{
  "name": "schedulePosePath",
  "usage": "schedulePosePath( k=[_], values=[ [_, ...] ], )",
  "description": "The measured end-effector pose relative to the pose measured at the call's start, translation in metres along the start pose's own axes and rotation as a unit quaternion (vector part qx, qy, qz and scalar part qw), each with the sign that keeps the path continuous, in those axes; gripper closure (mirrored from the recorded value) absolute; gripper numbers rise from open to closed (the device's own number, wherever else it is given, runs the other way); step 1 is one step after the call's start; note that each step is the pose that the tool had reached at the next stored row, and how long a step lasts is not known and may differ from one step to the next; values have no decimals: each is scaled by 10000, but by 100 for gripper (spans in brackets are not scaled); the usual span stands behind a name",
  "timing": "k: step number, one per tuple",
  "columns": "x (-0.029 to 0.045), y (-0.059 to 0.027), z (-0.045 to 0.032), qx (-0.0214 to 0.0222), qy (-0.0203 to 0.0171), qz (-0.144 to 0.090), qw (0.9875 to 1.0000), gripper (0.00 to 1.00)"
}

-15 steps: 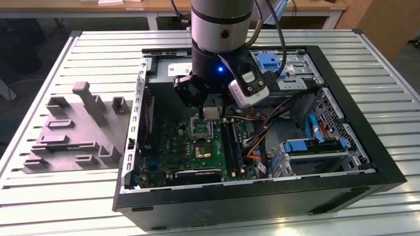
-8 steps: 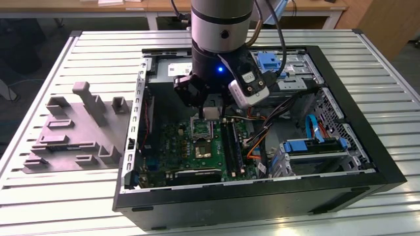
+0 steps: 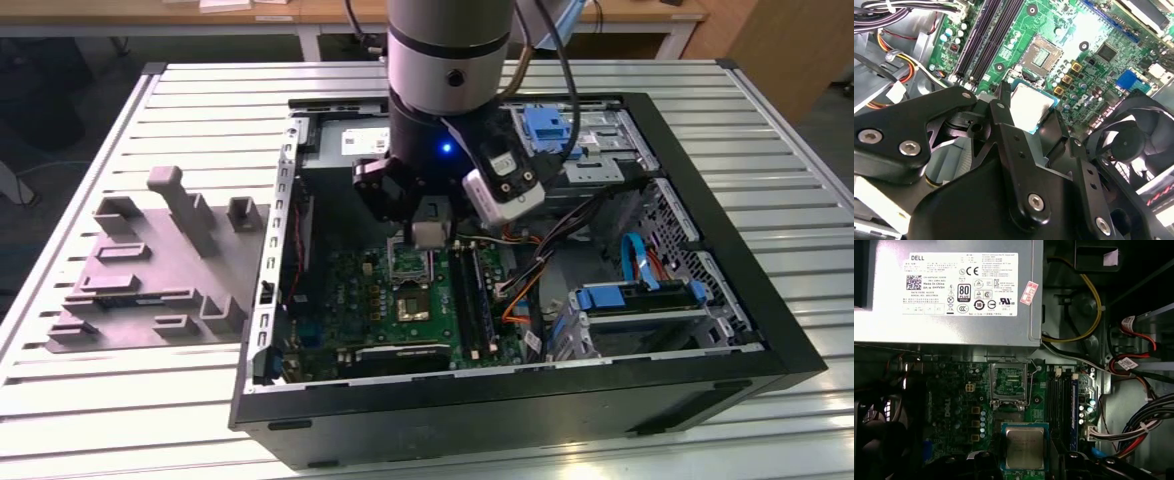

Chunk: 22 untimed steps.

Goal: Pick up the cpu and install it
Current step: 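Place the cpu into insertion slot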

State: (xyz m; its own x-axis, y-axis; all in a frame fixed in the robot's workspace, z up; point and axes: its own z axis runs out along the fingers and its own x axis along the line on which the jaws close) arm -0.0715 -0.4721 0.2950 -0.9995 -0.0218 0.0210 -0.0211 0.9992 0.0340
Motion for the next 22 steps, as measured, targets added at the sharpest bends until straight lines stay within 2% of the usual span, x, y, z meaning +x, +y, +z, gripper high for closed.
schedulePosePath(
  k=[7,13,22],
  values=[
    [2,-5,125,0,16,1,10000,53],
    [5,-54,211,-2,40,2,10000,53],
    [42,-65,369,-2,66,2,10000,53]
  ],
)
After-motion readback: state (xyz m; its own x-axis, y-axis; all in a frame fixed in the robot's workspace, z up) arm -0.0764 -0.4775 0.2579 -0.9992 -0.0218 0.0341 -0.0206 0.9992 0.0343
